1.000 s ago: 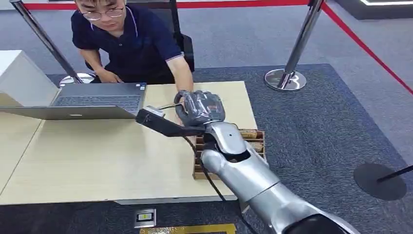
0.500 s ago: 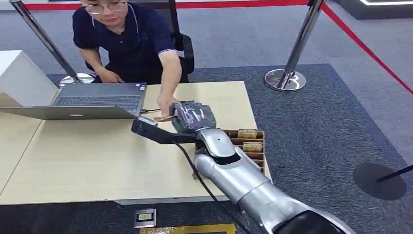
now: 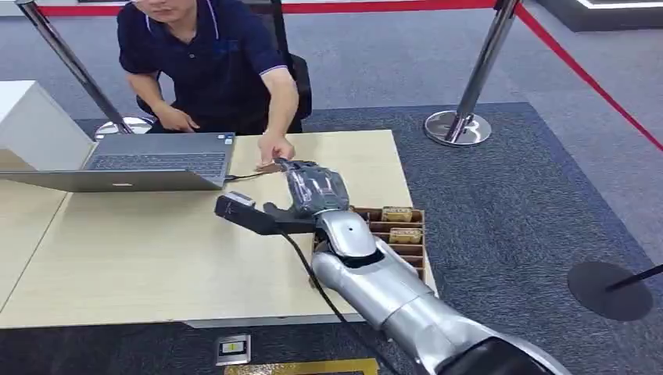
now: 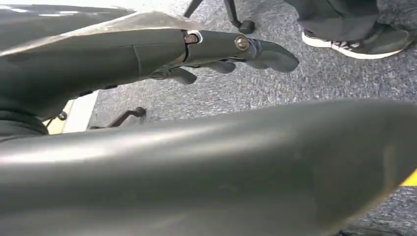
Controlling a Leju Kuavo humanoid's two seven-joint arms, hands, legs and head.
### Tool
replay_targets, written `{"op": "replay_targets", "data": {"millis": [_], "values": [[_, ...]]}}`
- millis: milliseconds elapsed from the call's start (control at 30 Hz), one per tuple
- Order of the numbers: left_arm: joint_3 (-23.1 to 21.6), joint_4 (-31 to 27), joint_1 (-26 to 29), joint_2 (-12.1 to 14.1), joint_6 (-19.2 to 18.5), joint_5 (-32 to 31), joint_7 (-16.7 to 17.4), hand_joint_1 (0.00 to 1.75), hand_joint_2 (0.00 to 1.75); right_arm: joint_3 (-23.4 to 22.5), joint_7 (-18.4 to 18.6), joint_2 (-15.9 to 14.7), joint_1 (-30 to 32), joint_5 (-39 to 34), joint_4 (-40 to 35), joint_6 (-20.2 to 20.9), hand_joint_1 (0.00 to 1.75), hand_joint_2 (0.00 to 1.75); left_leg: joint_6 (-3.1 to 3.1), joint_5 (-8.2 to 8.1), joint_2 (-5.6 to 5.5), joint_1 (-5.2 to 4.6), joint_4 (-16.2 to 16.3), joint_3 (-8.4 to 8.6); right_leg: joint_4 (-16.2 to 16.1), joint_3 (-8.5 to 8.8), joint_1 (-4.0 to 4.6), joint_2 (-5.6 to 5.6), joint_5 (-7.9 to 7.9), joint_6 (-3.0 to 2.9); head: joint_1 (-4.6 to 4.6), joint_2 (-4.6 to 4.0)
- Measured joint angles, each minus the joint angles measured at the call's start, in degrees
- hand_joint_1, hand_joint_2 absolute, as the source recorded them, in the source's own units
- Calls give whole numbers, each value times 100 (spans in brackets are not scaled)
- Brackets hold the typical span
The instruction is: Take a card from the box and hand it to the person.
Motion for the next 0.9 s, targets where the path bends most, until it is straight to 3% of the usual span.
{"op": "replay_targets", "data": {"millis": [200,400,500,633,700,833,900], "values": [[13,0,18,-4,15,103,-4,0,0,0,-17,-90,340,199,-440,-466,0,0,0,0,0,0,0,1,-1,-2,0,0,0,0,-2,0],[26,0,50,-28,15,236,-63,0,0,-179,375,-583,1288,935,-1926,-845,0,0,3,-4,-3,-1,0,-6,-11,-5,0,0,-1,2,0,0],[59,0,68,-41,17,293,-63,0,0,-490,510,-868,1965,1349,-2812,-1179,0,0,7,-8,-3,-2,1,-6,-15,-5,0,0,-2,3,0,0],[168,0,108,-55,33,409,-33,0,0,-1312,557,-1246,3144,1438,-4296,-1991,0,0,6,-19,-4,-3,2,-12,-17,-5,-1,0,-4,6,2,0],[201,0,125,-57,35,433,-9,0,0,-1739,386,-1279,3655,1311,-4996,-2096,0,0,8,-23,0,-3,2,-12,-18,-9,-4,0,-5,6,0,0],[310,0,150,-90,59,498,-9,0,0,-3120,-1177,-972,4586,34,-6385,-2118,0,0,9,-25,-2,-1,1,-13,-19,-11,-3,0,-9,10,-2,0],[319,0,151,-103,61,496,-9,0,0,-3678,-1447,-828,4856,-594,-6656,-2096,0,0,9,-25,-3,-1,1,-13,-19,-10,-3,0,-10,9,0,0]]}}
